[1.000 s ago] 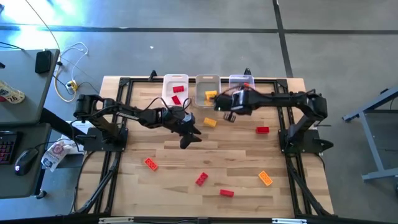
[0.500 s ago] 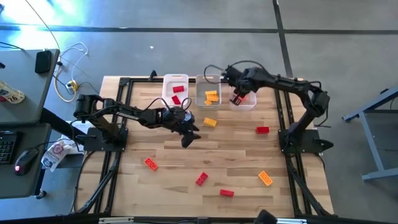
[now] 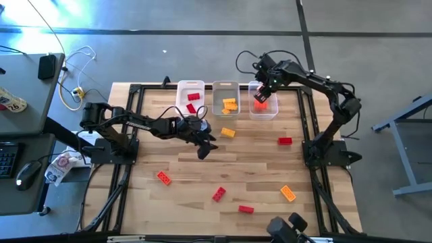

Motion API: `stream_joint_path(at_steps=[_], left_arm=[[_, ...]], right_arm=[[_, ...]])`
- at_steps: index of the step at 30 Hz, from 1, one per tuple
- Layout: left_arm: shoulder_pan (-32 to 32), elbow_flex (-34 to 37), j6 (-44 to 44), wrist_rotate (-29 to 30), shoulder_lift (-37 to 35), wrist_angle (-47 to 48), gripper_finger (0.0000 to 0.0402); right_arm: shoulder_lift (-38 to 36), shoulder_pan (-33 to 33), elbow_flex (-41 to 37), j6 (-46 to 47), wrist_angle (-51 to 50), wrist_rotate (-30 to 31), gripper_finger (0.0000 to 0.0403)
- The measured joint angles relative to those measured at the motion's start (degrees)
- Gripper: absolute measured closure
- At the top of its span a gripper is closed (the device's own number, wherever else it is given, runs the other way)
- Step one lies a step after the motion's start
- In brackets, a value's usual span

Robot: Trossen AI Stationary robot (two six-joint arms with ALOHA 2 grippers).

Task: Sort & place blocks by color
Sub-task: Put the orange game piece into the transparent bin, then put the yellow game piece into the gray bin

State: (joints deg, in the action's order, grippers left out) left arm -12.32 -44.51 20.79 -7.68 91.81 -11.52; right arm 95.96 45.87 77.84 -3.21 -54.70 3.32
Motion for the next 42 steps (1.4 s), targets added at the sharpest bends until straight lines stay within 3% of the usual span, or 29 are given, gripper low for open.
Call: stream_joint_path(at_steps=[14,18,23,38,42], left_arm=[[0.0,0.0,0.0,0.0,0.0,1.5,0.019],[0.0,0.0,0.0,0.0,0.0,1.7,0.019],[0.0,0.0,0.0,0.0,0.0,2.7,0.019],[0.0,0.0,0.0,0.0,0.0,3.0,0.019],[0.0,0.0,0.0,0.0,0.0,3.0,0.019]], right_arm=[[0.0,-1.5,0.0,-3.3,1.8,5.8,0.0231],[0.0,-2.4,0.0,-0.6,-0.6,3.5,0.0213],[0.0,-4.7,0.0,1.7,-5.0,-1.8,0.0211],[-0.1,-15.6,0.1,4.3,-15.0,-1.8,0.021],[-0.1,-18.8,0.1,6.2,-19.7,0.9,0.021]])
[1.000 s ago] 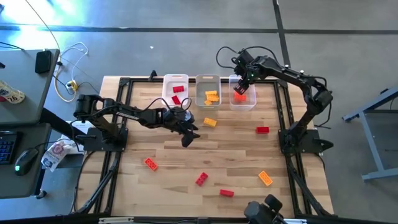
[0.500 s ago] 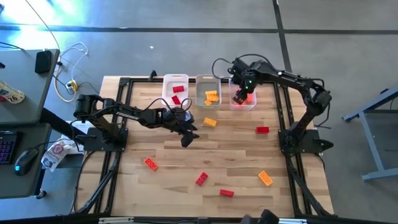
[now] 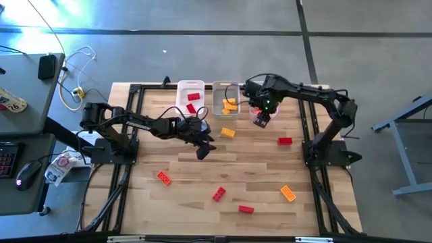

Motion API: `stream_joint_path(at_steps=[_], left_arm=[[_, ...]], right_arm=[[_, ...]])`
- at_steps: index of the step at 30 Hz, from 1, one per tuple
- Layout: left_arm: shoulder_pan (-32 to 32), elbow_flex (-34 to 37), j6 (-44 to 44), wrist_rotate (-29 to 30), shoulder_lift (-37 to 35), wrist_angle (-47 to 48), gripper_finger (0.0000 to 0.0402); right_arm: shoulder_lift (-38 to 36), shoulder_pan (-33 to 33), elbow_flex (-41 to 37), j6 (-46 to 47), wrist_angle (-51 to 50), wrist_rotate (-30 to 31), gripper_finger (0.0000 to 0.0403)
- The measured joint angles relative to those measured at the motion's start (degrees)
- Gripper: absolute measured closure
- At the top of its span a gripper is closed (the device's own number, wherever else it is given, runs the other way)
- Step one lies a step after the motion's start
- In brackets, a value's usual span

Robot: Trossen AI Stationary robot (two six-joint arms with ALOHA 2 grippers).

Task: Sort & place blocks by color
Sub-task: Put the yellow game piece into the gray bin

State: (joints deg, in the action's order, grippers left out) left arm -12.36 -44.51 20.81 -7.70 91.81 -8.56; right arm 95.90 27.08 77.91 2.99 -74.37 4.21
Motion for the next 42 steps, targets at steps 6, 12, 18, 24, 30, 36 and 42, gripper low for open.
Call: stream_joint_path(at_steps=[6,12,18,24,30,36,42], left_arm=[[0.0,0.0,0.0,0.7,0.0,0.0,0.019],[0.0,0.0,0.0,0.8,0.0,-0.1,0.019],[0.0,0.0,0.0,0.9,0.0,-0.1,0.019],[0.0,0.0,0.0,0.9,0.0,-0.2,0.019],[0.0,0.0,0.0,0.9,0.0,-0.2,0.019],[0.0,0.0,0.0,0.9,0.0,-0.2,0.019],[0.0,0.0,0.0,0.9,0.0,-0.2,0.019]], right_arm=[[-0.3,-5.1,0.0,3.6,-4.8,5.6,0.021],[-4.3,-9.7,0.0,4.6,-5.2,6.9,0.021],[-12.3,-12.8,0.0,9.3,-6.0,8.7,0.021],[-20.1,-17.0,0.0,18.7,-9.1,9.3,0.021],[-25.3,-23.1,0.0,29.5,-15.4,13.0,0.021],[-30.7,-27.7,-4.9,36.3,-15.0,14.4,0.021],[-37.3,-31.9,-15.1,45.2,-11.6,10.4,0.021]])
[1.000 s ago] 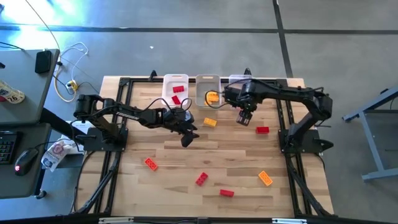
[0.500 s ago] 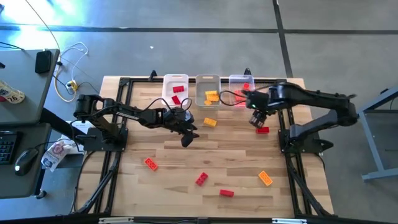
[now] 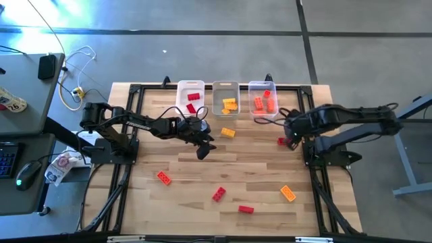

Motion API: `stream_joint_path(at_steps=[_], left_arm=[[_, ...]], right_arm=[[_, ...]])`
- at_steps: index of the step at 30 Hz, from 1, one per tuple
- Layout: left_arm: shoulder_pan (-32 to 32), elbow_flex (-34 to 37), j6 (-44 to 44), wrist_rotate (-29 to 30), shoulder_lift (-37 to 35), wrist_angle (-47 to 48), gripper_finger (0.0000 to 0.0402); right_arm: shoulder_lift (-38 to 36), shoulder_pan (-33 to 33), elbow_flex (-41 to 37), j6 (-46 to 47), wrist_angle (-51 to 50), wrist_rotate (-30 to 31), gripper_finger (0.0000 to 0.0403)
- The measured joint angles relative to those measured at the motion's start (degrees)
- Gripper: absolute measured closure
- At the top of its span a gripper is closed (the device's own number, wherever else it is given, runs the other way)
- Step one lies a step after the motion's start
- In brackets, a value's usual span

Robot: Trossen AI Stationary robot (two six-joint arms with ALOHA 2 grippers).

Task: Sort & place blocks by color
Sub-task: Put the yellow game piece into the gray bin

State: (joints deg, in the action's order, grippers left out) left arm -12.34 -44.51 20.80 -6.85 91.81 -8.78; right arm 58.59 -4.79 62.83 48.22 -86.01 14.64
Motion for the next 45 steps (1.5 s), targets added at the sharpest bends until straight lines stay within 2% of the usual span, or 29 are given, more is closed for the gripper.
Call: stream_joint_path(at_steps=[5,12,24,32,40,45], left_arm=[[0.0,0.0,0.0,0.0,0.0,0.0,0.019],[0.0,0.0,0.0,0.0,0.0,0.0,0.019],[0.0,0.0,-2.5,0.0,0.0,0.0,0.019],[0.0,0.0,-2.5,0.0,0.0,0.0,0.019],[0.0,0.0,-2.4,0.2,0.0,0.0,0.019],[0.0,0.0,-2.4,0.2,0.0,0.0,0.019]], right_arm=[[-3.3,-3.7,-6.4,10.7,4.0,-6.8,0.021],[-3.2,-10.7,-13.3,21.2,11.8,-14.1,0.021],[-3.1,-23.0,-21.6,37.2,28.8,-18.3,0.021],[-0.9,-31.4,-19.5,46.9,31.7,-14.0,0.021],[7.3,-35.3,-15.8,50.3,31.0,-13.8,0.021],[12.4,-36.8,-14.9,54.3,30.7,-15.9,0.021]])
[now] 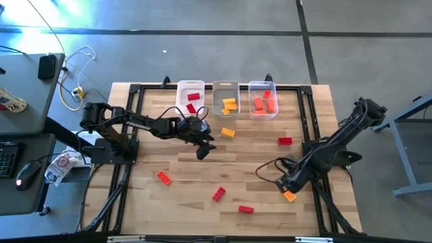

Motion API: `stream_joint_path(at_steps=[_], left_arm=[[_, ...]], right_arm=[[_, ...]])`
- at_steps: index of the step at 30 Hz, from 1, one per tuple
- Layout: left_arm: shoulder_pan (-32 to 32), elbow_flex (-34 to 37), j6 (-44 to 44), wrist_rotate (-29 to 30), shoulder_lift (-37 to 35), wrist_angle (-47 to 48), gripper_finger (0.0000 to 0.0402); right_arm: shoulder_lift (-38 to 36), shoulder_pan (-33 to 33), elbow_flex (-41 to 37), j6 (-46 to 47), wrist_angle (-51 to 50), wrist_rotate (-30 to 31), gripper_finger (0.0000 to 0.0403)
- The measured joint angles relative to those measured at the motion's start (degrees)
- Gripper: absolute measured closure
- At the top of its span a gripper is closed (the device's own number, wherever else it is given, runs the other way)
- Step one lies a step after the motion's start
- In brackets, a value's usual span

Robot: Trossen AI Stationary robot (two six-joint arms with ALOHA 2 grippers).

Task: Sort & place blocks by color
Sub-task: Put the yellow game piece into the gray bin

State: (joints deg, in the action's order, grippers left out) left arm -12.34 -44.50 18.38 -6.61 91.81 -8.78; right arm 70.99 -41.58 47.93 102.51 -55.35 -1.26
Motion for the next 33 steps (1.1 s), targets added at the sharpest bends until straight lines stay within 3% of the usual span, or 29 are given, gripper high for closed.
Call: stream_joint_path(at_steps=[6,17,33], left_arm=[[0.0,0.0,0.0,0.0,0.0,0.0,0.019],[0.0,0.0,0.0,2.2,0.0,0.0,0.019],[0.0,0.0,-0.2,2.4,0.0,0.0,0.019]], right_arm=[[5.7,-2.7,0.1,4.2,1.7,-2.4,0.021],[12.3,-5.1,0.1,3.5,7.3,-2.8,0.021],[14.6,-5.1,0.1,2.5,7.8,-3.2,0.021]])
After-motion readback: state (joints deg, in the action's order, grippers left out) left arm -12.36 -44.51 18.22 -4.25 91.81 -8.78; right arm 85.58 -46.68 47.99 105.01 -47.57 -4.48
